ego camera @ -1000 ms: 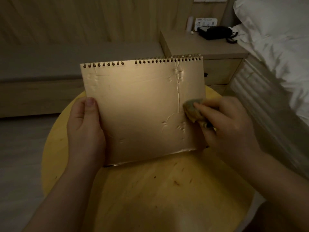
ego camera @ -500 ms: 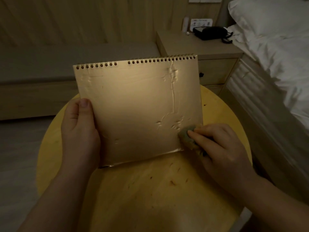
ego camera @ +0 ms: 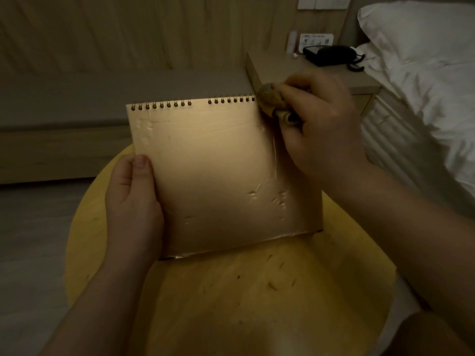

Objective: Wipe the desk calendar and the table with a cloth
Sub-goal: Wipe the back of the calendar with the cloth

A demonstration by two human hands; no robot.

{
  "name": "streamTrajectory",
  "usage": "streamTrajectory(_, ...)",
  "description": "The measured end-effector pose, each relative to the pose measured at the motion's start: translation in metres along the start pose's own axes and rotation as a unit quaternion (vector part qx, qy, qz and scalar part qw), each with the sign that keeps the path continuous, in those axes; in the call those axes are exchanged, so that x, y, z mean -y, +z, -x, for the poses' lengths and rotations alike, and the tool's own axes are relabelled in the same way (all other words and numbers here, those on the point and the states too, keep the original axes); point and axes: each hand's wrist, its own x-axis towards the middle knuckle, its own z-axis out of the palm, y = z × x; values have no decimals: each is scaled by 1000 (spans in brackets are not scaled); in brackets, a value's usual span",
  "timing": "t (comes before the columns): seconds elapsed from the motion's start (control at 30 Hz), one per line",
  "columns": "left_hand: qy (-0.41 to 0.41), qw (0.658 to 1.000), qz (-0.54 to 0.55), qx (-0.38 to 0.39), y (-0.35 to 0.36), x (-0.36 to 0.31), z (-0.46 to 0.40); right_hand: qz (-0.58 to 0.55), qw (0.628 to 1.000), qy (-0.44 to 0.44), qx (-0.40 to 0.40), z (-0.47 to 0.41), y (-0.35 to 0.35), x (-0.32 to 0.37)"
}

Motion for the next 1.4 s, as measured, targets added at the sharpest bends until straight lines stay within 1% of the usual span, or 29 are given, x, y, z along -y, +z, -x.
streamTrajectory(0.1, -3, 1000, 3, 0, 0, 1, 1, 10, 999, -7, 29, 17, 0, 6)
streamTrajectory(0.3, -3, 1000, -5, -3, 1, -1, 1, -17, 997, -32, 69, 80, -8, 22)
streamTrajectory(0.47, 0, 1000, -3, -3, 0, -1, 1, -24, 990, -40, 132, 133, -15, 35)
streamTrajectory(0.63, -12, 1000, 6, 5, -1, -2, 0, -25, 989, -55, 135, 165, -17, 38)
streamTrajectory(0.8, -17, 1000, 14, 4, -2, -1, -1, -33, 992, -59, 109, 138, -12, 35)
streamTrajectory(1.17, -16, 1000, 16, 3, -2, 0, -1, -31, 999, -15, 14, 11, 10, 39)
streamTrajectory(1.27, -11, 1000, 15, 4, -3, 0, -1, -26, 999, -4, 20, -4, 13, 41)
streamTrajectory(1.4, -8, 1000, 13, 6, -3, 1, -2, -31, 998, -11, 56, 11, 8, 45)
